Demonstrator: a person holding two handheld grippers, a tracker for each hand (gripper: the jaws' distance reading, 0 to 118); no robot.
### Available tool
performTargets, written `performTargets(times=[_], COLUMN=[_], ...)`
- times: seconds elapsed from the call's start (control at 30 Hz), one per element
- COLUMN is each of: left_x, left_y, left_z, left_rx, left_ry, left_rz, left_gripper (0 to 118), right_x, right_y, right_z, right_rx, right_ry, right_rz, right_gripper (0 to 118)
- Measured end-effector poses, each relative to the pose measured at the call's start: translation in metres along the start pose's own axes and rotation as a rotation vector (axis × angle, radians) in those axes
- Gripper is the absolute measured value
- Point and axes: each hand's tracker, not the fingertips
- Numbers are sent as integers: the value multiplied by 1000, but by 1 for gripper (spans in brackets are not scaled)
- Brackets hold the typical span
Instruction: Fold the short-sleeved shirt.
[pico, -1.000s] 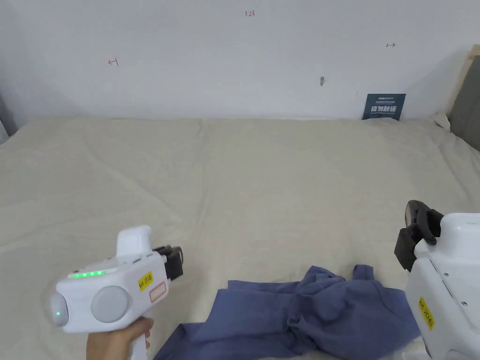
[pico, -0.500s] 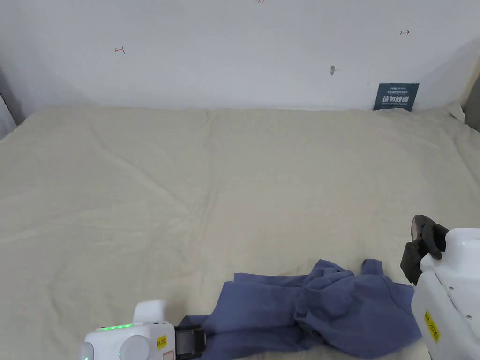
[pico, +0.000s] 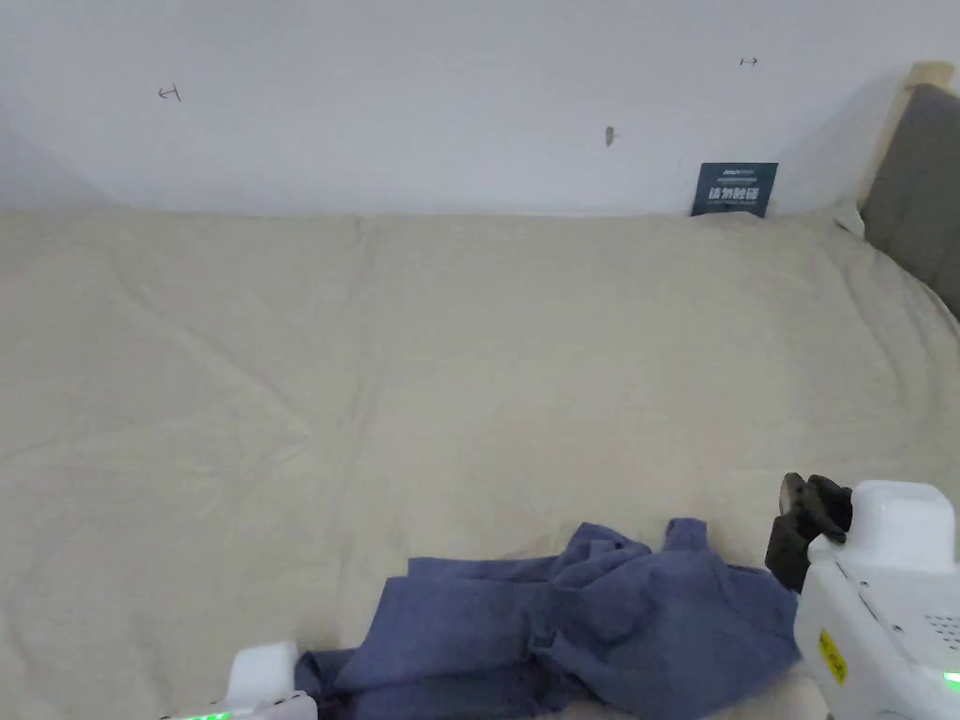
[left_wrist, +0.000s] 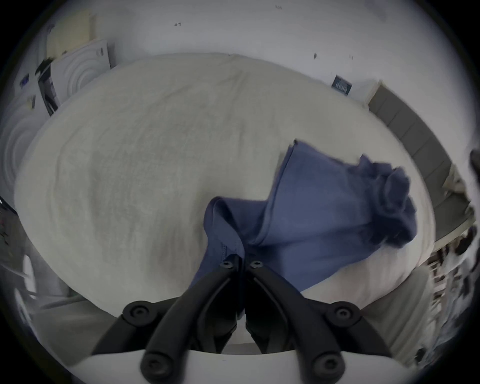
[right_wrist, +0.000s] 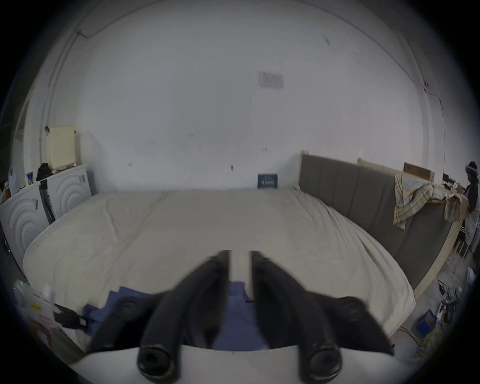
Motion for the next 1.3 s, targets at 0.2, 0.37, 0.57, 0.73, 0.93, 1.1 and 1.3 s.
performTargets(times=[0.2, 0.37, 0.57, 0.73, 0.93, 1.1, 1.3], left_x=[-9, -10, -11, -10, -12, -16, -22], left_y=[21, 35, 35, 32, 38, 69, 154], left_z=[41, 49, 43, 43, 51, 68, 105], left_rx=[113, 135, 120, 115, 138, 236, 398], left_ry=[-151, -160, -148, -155, -198, -283, -304], left_rz=[115, 103, 112, 110, 136, 204, 185], left_gripper=[4, 4, 4, 4, 4, 4, 4], right_x=[41, 59, 60, 61, 59, 46, 23], right_y=[-24, -65, -114, -115, -68, -3, 88], right_z=[-74, -135, -166, -151, -117, -92, -84], right_rx=[-283, -517, -691, -656, -501, -334, -135], right_ry=[-25, 5, -39, -44, -9, 56, 115], right_rz=[-7, 6, 24, -11, -33, -50, -37], right_gripper=[89, 89, 57, 9, 5, 5, 5])
